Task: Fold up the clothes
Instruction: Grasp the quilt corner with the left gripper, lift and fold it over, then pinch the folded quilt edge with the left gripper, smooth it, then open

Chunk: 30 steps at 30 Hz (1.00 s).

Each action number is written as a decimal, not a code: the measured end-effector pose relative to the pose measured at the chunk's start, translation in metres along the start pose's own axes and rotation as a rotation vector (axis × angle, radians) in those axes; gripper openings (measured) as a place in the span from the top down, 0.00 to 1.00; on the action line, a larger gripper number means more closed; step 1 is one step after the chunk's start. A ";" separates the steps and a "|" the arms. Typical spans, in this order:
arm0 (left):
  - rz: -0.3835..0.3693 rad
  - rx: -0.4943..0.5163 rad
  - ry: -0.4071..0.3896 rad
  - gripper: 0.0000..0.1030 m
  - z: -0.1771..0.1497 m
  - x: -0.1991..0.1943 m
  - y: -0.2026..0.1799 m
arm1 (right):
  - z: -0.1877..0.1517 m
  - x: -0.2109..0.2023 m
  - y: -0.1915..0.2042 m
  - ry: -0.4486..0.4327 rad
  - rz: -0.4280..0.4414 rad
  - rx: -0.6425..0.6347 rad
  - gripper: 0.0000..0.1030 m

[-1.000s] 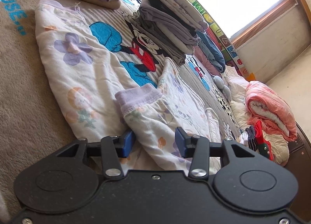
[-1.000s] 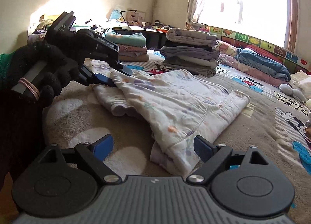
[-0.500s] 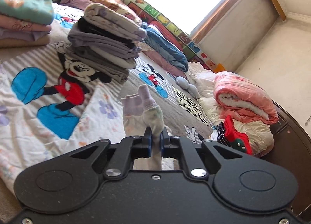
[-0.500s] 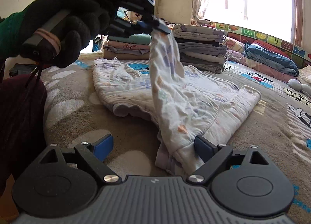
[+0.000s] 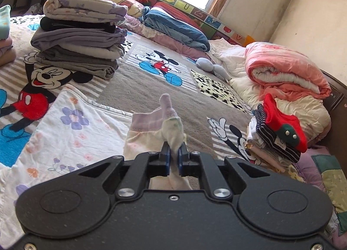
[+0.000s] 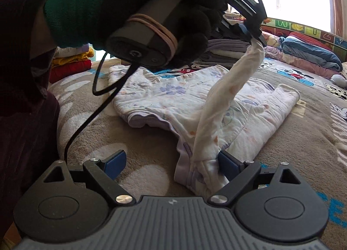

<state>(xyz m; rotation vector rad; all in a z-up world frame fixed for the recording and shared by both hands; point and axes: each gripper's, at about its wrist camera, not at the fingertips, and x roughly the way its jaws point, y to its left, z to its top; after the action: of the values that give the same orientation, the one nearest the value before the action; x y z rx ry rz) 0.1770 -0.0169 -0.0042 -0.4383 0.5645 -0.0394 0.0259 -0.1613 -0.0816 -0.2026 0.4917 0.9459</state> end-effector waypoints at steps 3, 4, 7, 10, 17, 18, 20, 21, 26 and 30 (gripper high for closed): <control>0.033 0.021 0.017 0.96 -0.005 0.017 -0.004 | 0.000 -0.001 -0.002 0.013 0.014 -0.004 0.12; 0.044 0.026 0.023 0.96 -0.006 0.023 -0.005 | 0.001 -0.001 -0.002 0.018 0.017 -0.006 0.12; 0.089 0.050 0.033 0.96 -0.010 0.036 -0.009 | 0.001 -0.001 -0.003 0.027 0.025 -0.002 0.12; 0.116 0.089 0.041 0.96 -0.013 0.048 -0.013 | 0.001 -0.001 -0.002 0.034 0.032 -0.001 0.11; 0.167 0.208 0.048 0.96 -0.025 0.066 -0.026 | 0.002 -0.002 -0.004 0.043 0.053 0.012 0.11; 0.170 0.213 0.050 0.96 -0.026 0.068 -0.026 | 0.002 -0.002 -0.003 0.045 0.054 0.012 0.11; 0.179 0.227 0.053 0.96 -0.028 0.071 -0.027 | 0.002 0.000 -0.003 0.046 0.059 0.015 0.10; 0.183 0.241 0.054 0.96 -0.030 0.073 -0.029 | 0.002 0.001 -0.003 0.047 0.062 0.018 0.09; 0.152 0.300 0.101 0.89 -0.032 0.083 -0.034 | 0.002 0.003 -0.003 0.047 0.072 0.029 0.07; 0.061 0.290 0.116 0.70 -0.024 0.076 -0.031 | 0.002 0.004 -0.003 0.048 0.078 0.038 0.06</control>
<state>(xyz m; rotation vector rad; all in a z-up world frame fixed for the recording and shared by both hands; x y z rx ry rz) 0.2314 -0.0660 -0.0486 -0.1366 0.6745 -0.0879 0.0312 -0.1597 -0.0819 -0.1729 0.5645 1.0087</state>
